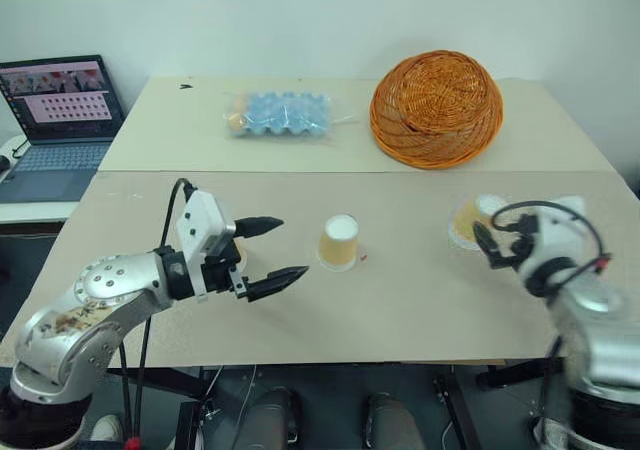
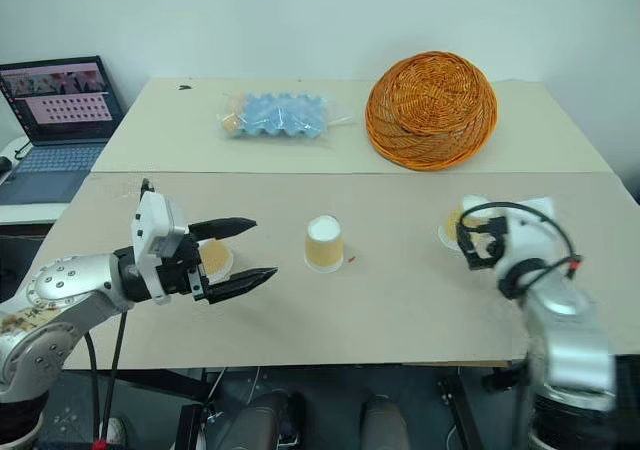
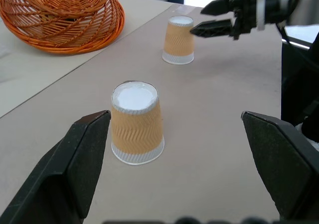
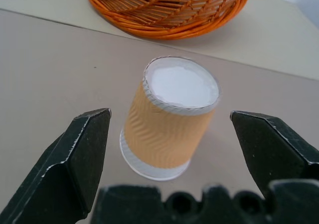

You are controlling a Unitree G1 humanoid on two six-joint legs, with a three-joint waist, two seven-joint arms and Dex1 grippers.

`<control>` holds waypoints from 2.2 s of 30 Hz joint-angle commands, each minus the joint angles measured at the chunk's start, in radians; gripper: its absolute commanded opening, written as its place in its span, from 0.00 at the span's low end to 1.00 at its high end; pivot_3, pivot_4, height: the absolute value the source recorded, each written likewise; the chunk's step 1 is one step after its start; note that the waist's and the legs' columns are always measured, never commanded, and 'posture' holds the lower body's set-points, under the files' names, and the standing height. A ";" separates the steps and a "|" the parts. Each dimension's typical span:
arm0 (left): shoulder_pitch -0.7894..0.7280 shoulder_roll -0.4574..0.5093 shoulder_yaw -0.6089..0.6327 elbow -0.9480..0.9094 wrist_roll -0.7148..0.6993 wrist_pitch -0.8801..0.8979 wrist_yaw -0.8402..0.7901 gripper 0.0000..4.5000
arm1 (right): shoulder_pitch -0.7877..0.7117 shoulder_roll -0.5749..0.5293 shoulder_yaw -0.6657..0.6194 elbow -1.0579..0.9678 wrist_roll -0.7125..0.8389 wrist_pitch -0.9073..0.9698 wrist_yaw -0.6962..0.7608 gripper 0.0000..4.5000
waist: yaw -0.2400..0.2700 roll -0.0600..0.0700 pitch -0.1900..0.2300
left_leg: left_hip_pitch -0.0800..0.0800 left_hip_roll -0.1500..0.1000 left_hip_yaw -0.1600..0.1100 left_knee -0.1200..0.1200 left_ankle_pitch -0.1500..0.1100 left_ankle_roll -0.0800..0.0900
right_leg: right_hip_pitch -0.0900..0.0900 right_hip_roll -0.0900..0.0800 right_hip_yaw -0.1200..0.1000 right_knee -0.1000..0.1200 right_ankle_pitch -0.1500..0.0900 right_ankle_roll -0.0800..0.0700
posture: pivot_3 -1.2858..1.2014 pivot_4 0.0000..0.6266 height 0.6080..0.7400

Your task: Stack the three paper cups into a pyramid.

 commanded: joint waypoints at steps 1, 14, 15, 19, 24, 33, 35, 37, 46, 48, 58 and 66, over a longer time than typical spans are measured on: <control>-0.018 -0.003 0.005 -0.013 -0.008 -0.001 0.003 1.00 | -0.055 0.016 -0.030 0.053 -0.038 -0.111 -0.069 0.99 | 0.003 0.000 0.000 | 0.000 0.000 0.000 0.000 0.001 -0.001 | 0.000 0.000 0.000 0.000 0.000 0.000 | 0.52 0.24 0.90; -0.035 -0.008 0.005 -0.024 -0.019 0.021 0.029 1.00 | -0.134 -0.024 -0.047 0.202 -0.041 -0.229 -0.077 0.99 | -0.005 0.000 0.000 | 0.000 -0.001 0.000 0.000 -0.001 0.002 | 0.001 0.000 0.000 0.001 -0.001 0.002 | 0.52 0.24 0.90; -0.034 -0.007 0.004 -0.025 -0.015 0.020 0.027 1.00 | -0.143 -0.020 -0.047 0.209 -0.035 -0.233 -0.077 0.99 | -0.006 0.000 0.000 | 0.000 -0.001 0.000 0.000 -0.001 0.002 | 0.001 0.000 0.000 0.001 -0.001 0.002 | 0.52 0.24 0.90; -0.028 -0.011 0.005 -0.026 -0.012 0.017 0.028 1.00 | -0.181 -0.014 -0.048 0.253 -0.031 -0.253 -0.081 0.99 | -0.010 0.000 0.000 | 0.000 -0.001 -0.001 -0.001 0.000 0.001 | 0.001 0.000 0.000 0.001 -0.001 0.002 | 0.52 0.24 0.90; -0.021 -0.012 0.008 -0.029 -0.008 0.014 0.031 1.00 | -0.233 -0.008 -0.038 0.311 -0.026 -0.278 -0.076 0.99 | -0.013 0.000 0.000 | 0.000 -0.002 -0.001 -0.001 0.000 0.001 | 0.001 0.000 0.000 0.001 -0.001 0.002 | 0.52 0.24 0.90; -0.018 -0.011 0.015 -0.036 -0.012 0.019 0.041 1.00 | -0.291 0.003 -0.049 0.414 0.004 -0.318 -0.075 0.99 | -0.016 0.000 0.000 | 0.000 -0.001 -0.001 -0.001 0.000 0.001 | 0.001 0.000 0.000 0.001 -0.001 0.002 | 0.52 0.24 0.90; -0.017 -0.011 0.017 -0.039 -0.016 0.021 0.044 1.00 | -0.295 0.006 -0.048 0.423 0.008 -0.319 -0.075 0.99 | -0.018 0.000 0.000 | 0.000 -0.002 -0.001 -0.001 0.000 0.001 | 0.001 0.000 0.000 0.001 -0.001 0.002 | 0.52 0.24 0.90; -0.015 -0.010 0.017 -0.041 -0.016 0.022 0.046 1.00 | -0.300 0.020 -0.058 0.430 0.028 -0.307 -0.081 0.99 | -0.018 0.000 0.000 | 0.000 -0.001 -0.001 -0.001 0.000 0.001 | 0.001 0.000 0.000 0.001 -0.001 0.002 | 0.52 0.24 0.90; -0.007 -0.012 0.019 -0.045 -0.022 0.023 0.054 1.00 | -0.299 0.026 -0.056 0.426 0.043 -0.305 -0.094 0.99 | -0.019 0.000 0.000 | 0.000 -0.001 -0.001 -0.001 0.000 0.001 | 0.001 0.000 0.000 0.001 -0.001 0.002 | 0.52 0.24 0.90; -0.004 -0.012 0.018 -0.045 -0.021 0.021 0.054 1.00 | -0.301 0.026 -0.053 0.424 0.043 -0.305 -0.096 0.99 | -0.019 0.000 0.000 | 0.000 -0.001 -0.001 -0.001 0.000 0.001 | 0.001 0.000 0.000 0.001 -0.001 0.002 | 0.52 0.24 0.90; -0.006 -0.011 0.014 -0.050 -0.022 0.026 0.059 1.00 | -0.301 0.024 -0.037 0.405 0.048 -0.296 -0.093 0.64 | -0.019 0.000 0.000 | 0.000 -0.001 -0.001 -0.001 0.000 0.001 | 0.001 0.000 0.000 0.001 -0.001 0.002 | 0.52 0.24 0.90; -0.011 -0.016 0.004 -0.047 -0.015 0.023 0.062 1.00 | -0.281 -0.052 -0.048 0.220 0.182 -0.249 0.107 0.64 | -0.018 0.001 0.000 | 0.000 -0.001 -0.001 -0.001 0.000 0.001 | 0.001 0.000 0.000 0.001 -0.001 0.002 | 0.52 0.24 0.90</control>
